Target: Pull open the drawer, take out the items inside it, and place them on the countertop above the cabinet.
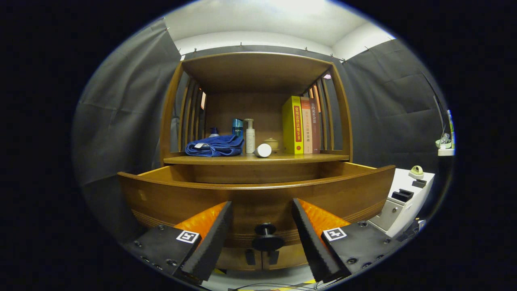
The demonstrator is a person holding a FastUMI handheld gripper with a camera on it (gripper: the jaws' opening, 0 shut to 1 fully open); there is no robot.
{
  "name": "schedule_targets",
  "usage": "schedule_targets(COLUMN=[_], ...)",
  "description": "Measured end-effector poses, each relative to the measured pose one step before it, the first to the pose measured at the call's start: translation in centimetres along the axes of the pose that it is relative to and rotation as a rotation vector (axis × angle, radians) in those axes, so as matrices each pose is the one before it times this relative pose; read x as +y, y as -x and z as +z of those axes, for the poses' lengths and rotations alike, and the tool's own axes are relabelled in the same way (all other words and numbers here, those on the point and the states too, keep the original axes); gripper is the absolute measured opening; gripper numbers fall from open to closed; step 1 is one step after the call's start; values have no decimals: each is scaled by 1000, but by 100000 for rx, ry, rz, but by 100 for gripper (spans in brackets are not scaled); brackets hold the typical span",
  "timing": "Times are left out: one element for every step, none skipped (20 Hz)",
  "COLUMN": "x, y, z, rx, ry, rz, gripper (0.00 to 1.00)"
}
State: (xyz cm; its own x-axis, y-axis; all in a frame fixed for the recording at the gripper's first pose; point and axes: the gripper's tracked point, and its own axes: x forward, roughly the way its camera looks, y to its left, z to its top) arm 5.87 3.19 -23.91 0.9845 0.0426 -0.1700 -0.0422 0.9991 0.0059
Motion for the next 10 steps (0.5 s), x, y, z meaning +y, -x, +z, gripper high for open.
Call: schedule_targets(x=[-21, 4, -158, -32, 64, 108, 71, 59, -82, 11], y=[-470, -326, -379, -428, -759, -666, -444, -453, -700, -457], z=[-155, 122, 346, 447, 390, -181, -37, -121, 279, -79], rx=[1408, 332, 280, -874, -463, 1747, -599, 1245, -100, 587], ry=[-1563, -973, 473, 1044, 134, 524, -500, -456, -683, 49], rz=[1918, -14, 62, -171, -222, 114, -51, 156, 165, 77], gripper=[96, 96, 96, 97, 97, 97, 97, 97, 97, 97])
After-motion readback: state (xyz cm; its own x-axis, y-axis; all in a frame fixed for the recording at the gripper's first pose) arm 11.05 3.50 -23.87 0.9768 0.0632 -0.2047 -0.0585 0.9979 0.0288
